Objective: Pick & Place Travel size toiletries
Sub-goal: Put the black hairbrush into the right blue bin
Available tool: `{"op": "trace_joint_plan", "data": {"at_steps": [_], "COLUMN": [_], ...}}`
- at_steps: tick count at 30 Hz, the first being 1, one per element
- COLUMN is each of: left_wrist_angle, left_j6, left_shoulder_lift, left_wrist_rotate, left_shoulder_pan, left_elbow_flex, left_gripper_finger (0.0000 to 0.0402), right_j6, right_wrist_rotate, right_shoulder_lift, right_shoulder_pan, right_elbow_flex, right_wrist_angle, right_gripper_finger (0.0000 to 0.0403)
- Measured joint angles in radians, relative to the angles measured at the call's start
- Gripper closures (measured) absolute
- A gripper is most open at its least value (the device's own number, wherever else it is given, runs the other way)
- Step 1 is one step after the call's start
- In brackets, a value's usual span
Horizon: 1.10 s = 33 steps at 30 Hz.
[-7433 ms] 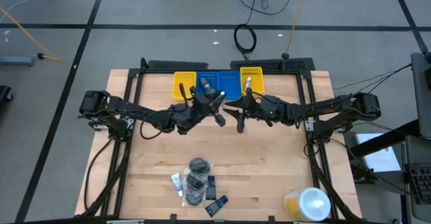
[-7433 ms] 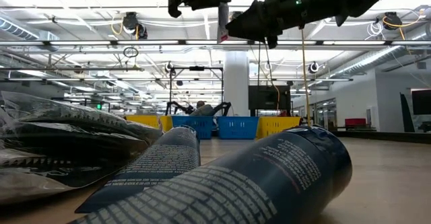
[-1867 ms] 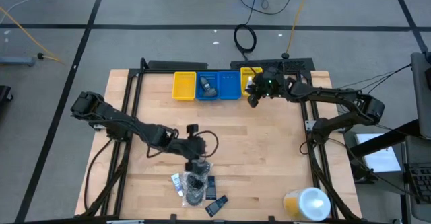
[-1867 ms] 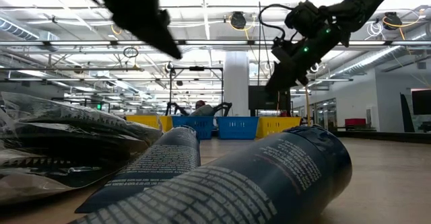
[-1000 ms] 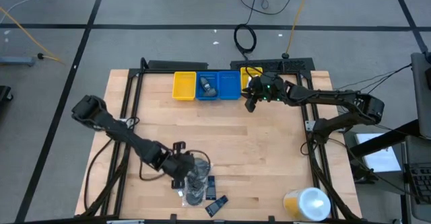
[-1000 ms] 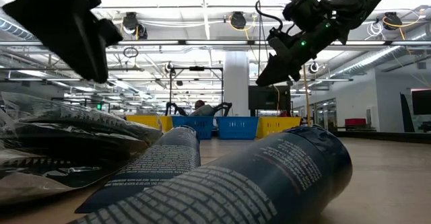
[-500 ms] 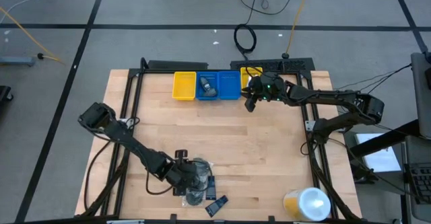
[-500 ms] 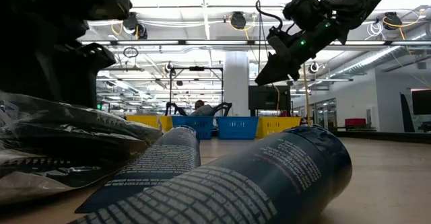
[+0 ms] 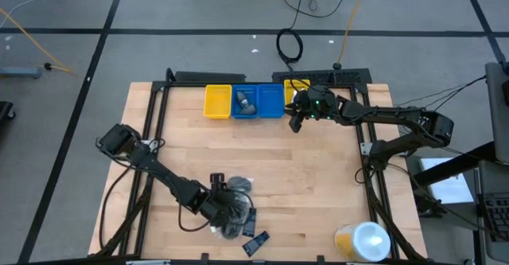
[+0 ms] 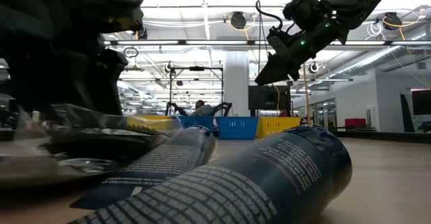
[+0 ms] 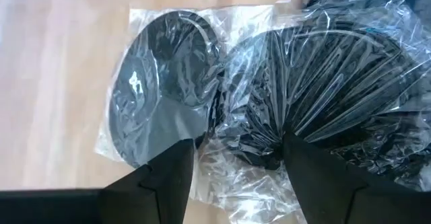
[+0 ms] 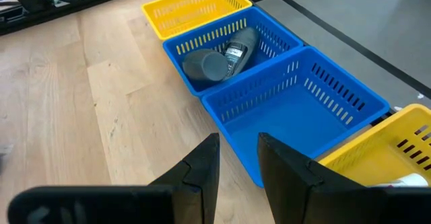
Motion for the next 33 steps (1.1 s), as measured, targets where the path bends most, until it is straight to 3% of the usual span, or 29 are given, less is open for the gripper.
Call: {"op": "trace_joint_plan", "data": {"at_steps": [12,19,28,33], "left_wrist_angle": [-0.004,-0.127,-0.221,-0.2], "left_j6": [0.017,0.04,0.042,0.079], "left_shoulder_lift": [-0.003,-0.003,-0.003,0.008], "left_wrist_rotate": [-0.009,-0.033,-0.048,0.036], "left_shoulder_pan": [0.061,0.063,0.096,0.136], "left_elbow_flex": [0.006,0.091,0.094,0.093], "left_gripper_finger": [0.0172,0.0172,0.0172,0.0172], "right_j6": [0.0,0.0,0.0,0.0], "right_wrist_rotate": [0.0,0.0,0.0,0.0], "right_shoulder_lift": [0.0,0.0,0.0,0.0], "right_shoulder_pan": [0.0,0.0,0.0,0.0], "right_elbow_flex": [0.0,0.0,0.0,0.0], "right_wrist_angle": [-0.002,-0.002,-0.002,-0.007], "right_gripper_finger": [0.0307,0.0308,0.0308,0.0308]}}
